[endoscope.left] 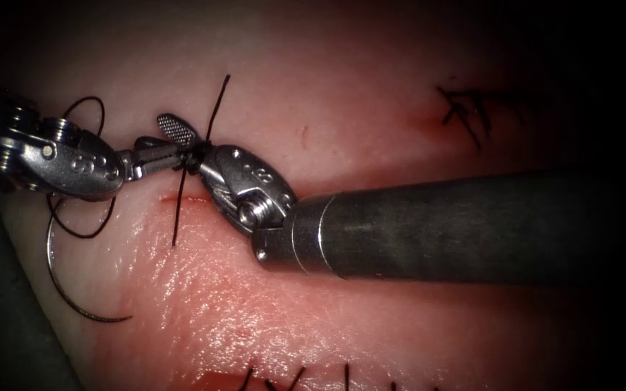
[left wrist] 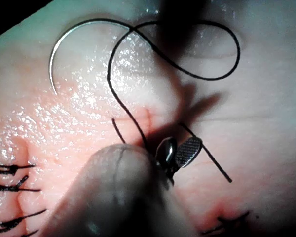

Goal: Wound Closure
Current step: Grab the short tail with the right gripper

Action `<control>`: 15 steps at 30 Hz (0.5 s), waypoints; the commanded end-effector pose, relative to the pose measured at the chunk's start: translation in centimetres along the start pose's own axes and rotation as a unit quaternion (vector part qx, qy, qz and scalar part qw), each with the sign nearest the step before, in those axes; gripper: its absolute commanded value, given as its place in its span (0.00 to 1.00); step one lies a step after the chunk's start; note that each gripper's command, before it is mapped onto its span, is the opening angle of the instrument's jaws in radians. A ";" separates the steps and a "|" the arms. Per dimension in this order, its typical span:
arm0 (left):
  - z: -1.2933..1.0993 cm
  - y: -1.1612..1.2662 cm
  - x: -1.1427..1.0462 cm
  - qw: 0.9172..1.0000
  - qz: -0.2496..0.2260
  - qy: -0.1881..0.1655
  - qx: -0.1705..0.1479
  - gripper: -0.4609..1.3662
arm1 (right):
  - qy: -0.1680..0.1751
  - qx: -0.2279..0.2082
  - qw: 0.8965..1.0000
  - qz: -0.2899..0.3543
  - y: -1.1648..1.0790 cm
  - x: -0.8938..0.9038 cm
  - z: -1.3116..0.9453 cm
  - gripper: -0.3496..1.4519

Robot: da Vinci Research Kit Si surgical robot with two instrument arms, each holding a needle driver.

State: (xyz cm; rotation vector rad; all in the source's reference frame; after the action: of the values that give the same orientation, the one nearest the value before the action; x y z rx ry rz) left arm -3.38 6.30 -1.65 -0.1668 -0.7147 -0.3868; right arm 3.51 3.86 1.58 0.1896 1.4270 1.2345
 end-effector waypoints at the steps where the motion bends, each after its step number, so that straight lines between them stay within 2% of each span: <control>1: 0.00 -0.01 0.00 1.000 0.000 0.000 -0.004 0.06 | 0.001 -0.006 1.000 0.001 -0.01 0.01 -0.02 0.41; 9: -0.03 -0.07 0.00 1.000 0.005 -0.001 -0.006 0.06 | 0.005 -0.021 1.000 -0.005 -0.04 0.03 -0.16 0.44; 12: -0.04 -0.10 0.01 1.000 0.008 -0.002 -0.008 0.06 | 0.012 -0.046 0.999 -0.010 -0.04 0.07 -0.24 0.52; 15: -0.05 -0.13 0.01 1.000 0.012 -0.003 -0.009 0.06 | 0.017 -0.064 0.998 -0.011 -0.03 0.08 -0.32 0.53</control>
State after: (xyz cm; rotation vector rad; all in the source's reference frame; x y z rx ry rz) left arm -3.40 6.16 -1.68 -0.1841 -0.7164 -0.3667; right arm 3.23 3.72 1.42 0.0589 1.3681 1.3146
